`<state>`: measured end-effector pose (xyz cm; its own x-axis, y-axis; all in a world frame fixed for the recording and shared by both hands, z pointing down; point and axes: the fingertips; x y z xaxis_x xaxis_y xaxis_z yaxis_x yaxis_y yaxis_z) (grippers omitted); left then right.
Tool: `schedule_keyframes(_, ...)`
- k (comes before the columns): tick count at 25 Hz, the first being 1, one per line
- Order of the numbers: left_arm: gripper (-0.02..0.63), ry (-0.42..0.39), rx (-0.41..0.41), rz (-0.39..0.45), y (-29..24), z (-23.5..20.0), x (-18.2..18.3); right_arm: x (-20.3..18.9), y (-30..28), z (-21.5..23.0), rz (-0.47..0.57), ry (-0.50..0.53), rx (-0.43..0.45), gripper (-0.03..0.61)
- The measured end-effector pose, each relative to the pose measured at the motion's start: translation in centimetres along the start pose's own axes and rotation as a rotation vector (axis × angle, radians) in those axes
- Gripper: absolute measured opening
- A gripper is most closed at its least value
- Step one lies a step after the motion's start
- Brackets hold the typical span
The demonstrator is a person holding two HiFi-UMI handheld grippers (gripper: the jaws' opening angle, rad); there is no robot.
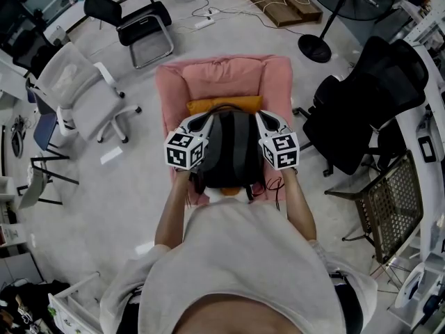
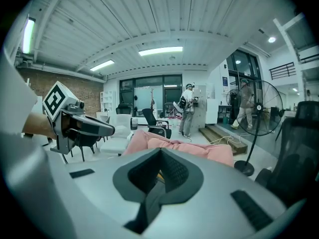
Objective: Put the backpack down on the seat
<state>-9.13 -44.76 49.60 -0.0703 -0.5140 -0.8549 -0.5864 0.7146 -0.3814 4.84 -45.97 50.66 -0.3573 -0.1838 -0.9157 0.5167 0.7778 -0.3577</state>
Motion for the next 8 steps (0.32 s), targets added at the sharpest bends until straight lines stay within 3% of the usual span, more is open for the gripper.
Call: schedule_keyframes(8, 0.020, 0.000, 0.000, -0.005, -0.14, 0.16, -0.51, -0.54, 0.11, -0.30, -0.009, 0.016, 0.004, -0.003)
Point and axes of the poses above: the fingertips, and each gripper's own axes: y backward along the fingers, z to its right, x out of its top, and after that the axes turned 11 degrees about y, right-handed
